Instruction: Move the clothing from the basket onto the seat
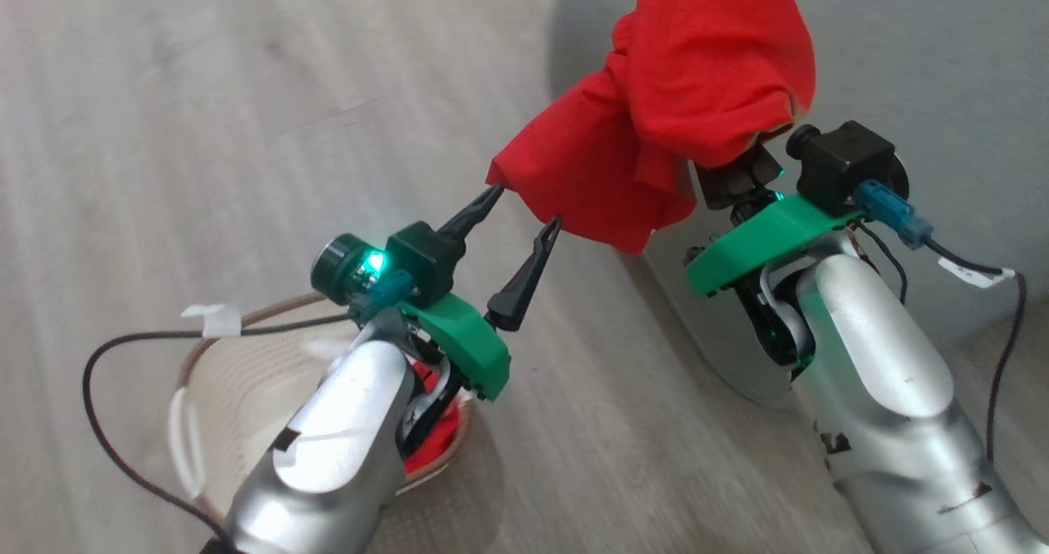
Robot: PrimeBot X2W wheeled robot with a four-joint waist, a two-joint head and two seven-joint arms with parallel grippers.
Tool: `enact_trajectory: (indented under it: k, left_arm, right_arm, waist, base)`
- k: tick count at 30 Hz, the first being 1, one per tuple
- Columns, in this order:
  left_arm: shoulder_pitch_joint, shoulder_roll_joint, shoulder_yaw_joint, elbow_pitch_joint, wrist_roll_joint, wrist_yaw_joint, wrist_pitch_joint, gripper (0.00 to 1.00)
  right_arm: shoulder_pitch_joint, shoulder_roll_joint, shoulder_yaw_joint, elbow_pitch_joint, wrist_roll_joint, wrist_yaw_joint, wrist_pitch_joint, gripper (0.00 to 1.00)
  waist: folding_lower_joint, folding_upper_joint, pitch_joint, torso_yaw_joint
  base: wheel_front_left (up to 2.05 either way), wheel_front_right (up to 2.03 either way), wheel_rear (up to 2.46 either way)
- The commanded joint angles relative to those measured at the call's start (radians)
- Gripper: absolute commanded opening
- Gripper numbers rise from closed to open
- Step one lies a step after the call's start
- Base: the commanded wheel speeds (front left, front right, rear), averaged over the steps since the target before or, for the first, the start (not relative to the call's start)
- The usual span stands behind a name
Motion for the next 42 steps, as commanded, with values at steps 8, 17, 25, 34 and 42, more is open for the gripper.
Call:
enact_trajectory:
  k: [8, 17, 25, 34, 42]
  left_arm:
    - [-0.038, 0.011, -0.031, -0.020, -0.007, -0.009, -0.005, 1.00]
    - [-0.083, 0.009, -0.090, 0.001, -0.040, -0.009, -0.005, 1.00]
    - [-0.113, 0.040, -0.122, -0.017, -0.037, -0.009, -0.005, 1.00]
    - [-0.156, 0.100, -0.140, -0.042, -0.023, -0.009, -0.005, 1.00]
    - [-0.218, 0.131, -0.166, -0.065, -0.024, -0.009, -0.005, 1.00]
  right_arm:
    - [0.040, -0.002, -0.070, -0.101, -0.029, 0.000, -0.006, 0.00]
    - [0.114, -0.037, -0.211, -0.166, -0.050, 0.000, -0.006, 0.00]
    - [0.017, -0.068, -0.344, -0.131, -0.044, 0.000, -0.006, 0.00]
    - [-0.197, -0.118, -0.440, -0.016, -0.057, 0.000, -0.006, 0.00]
    - [-0.374, -0.187, -0.571, 0.092, -0.084, 0.000, -0.006, 0.00]
  waist:
    - [0.0000, -0.0001, 0.017, -0.138]
    - [0.0000, -0.0001, 0.072, -0.152]
    - [0.0000, -0.0001, 0.186, -0.153]
    - [0.0000, -0.0001, 0.340, -0.103]
    - [0.0000, -0.0001, 0.459, -0.004]
  base:
    - [0.00, 0.00, 0.00]
    - [0.00, 0.00, 0.00]
    - [0.00, 0.00, 0.00]
    - [0.00, 0.00, 0.00]
    - [0.00, 0.00, 0.00]
